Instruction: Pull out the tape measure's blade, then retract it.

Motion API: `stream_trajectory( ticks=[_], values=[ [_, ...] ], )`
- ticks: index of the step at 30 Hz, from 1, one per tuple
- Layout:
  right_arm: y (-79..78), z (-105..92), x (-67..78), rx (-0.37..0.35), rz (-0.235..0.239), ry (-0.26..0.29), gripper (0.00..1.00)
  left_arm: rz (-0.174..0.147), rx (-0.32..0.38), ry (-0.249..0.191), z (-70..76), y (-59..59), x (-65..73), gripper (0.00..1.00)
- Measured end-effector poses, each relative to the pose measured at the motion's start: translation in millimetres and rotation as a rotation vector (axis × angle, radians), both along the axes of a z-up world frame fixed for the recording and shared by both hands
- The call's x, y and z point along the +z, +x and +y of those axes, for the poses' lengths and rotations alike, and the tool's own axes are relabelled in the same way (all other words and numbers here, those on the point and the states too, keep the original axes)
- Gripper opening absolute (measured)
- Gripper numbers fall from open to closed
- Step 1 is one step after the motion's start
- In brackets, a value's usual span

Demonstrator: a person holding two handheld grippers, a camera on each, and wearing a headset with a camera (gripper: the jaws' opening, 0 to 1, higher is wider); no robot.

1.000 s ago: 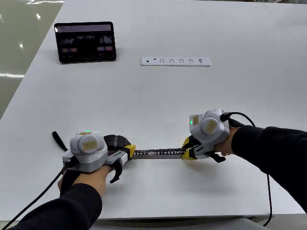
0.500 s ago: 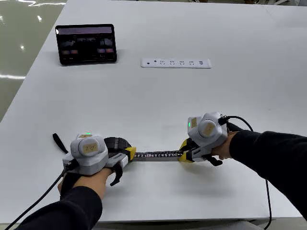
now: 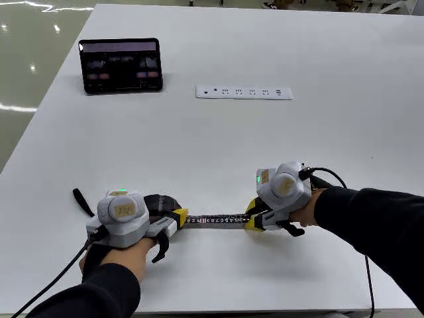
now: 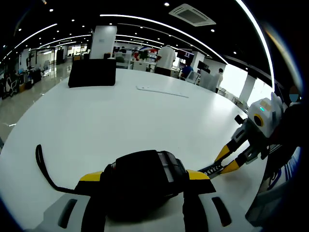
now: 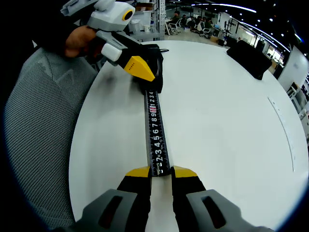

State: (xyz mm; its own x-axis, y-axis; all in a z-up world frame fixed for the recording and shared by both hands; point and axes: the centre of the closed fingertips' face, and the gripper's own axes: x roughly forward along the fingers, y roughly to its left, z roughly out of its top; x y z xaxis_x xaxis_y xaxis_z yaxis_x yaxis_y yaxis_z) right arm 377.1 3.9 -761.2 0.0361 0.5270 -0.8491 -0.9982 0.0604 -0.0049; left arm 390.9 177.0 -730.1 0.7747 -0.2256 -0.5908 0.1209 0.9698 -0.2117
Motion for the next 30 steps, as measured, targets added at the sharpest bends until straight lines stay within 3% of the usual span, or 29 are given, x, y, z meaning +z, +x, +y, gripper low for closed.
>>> stream_trajectory(
  ticks=[16, 30],
  values=[
    [-0.5, 5.7, 0.9, -0.007, -0.012, 0.010, 0.11, 0.001, 0.004, -0.003, -0.4, 0.5, -0.2, 0.60],
    [0.6, 10.4, 1.5, -0.034, 0.007, 0.032, 0.11, 0.004, 0.010, -0.038, 1.1, -1.5, 1.4, 0.60]
  ],
)
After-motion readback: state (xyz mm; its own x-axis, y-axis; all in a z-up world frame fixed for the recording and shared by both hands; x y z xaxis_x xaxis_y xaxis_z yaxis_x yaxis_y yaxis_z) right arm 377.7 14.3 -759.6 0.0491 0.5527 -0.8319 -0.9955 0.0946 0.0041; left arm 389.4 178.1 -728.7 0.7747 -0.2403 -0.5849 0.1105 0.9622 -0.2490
